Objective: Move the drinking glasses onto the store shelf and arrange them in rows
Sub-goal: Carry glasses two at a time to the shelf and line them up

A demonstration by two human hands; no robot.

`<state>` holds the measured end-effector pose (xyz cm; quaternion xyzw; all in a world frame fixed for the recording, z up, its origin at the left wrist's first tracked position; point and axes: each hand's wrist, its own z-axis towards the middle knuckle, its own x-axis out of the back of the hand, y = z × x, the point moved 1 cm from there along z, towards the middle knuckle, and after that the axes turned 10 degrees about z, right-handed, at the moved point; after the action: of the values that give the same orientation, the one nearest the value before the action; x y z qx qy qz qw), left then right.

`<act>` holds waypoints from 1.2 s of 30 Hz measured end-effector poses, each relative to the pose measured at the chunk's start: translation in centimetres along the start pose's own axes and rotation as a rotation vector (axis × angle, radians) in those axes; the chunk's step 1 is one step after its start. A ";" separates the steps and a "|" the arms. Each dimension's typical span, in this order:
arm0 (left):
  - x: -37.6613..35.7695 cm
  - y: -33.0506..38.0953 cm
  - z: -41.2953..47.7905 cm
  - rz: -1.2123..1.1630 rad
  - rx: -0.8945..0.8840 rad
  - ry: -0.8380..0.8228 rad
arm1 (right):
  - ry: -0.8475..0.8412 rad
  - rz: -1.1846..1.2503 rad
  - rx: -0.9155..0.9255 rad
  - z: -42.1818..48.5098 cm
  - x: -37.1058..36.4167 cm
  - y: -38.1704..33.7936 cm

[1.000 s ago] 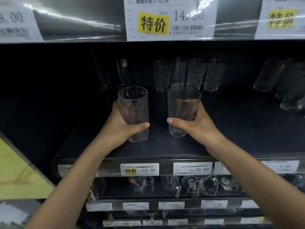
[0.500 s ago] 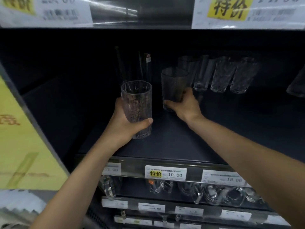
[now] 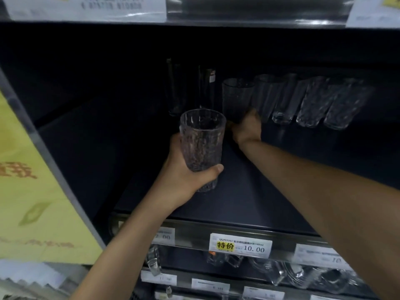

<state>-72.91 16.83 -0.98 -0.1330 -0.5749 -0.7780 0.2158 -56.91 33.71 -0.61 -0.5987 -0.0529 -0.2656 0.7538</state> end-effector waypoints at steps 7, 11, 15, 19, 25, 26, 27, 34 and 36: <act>0.1 0.2 -0.2 -0.016 0.008 -0.002 | 0.047 -0.014 -0.060 1.0 -0.4 -0.5; 0.1 0.3 -0.3 -0.027 0.002 -0.009 | 0.065 -0.051 -0.096 1.3 -0.6 -0.6; 0.0 0.2 -0.3 -0.030 0.002 0.001 | 0.059 -0.057 -0.089 1.8 -0.8 -0.5; -0.1 0.1 -0.3 -0.038 0.008 0.005 | 0.052 -0.043 -0.074 2.1 -1.0 -0.3; -0.1 0.1 -0.4 -0.042 -0.003 0.010 | 0.032 -0.056 -0.059 2.6 -1.3 -0.1; -0.1 0.1 -0.4 -0.039 -0.001 0.013 | 0.031 -0.060 -0.057 2.7 -1.3 -0.1; -0.1 0.1 -0.4 -0.039 0.001 0.014 | 0.029 -0.066 -0.057 2.8 -1.4 -0.1; -0.1 0.2 -0.5 -0.032 0.000 0.021 | 0.018 -0.105 -0.060 3.1 -1.5 0.2; -0.1 0.1 -0.4 -0.026 0.003 0.024 | 0.018 -0.127 -0.054 3.2 -1.6 0.3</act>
<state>-72.77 16.38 -1.05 -0.1160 -0.5753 -0.7812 0.2128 -57.36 37.27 -0.55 -0.6119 -0.0768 -0.3198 0.7194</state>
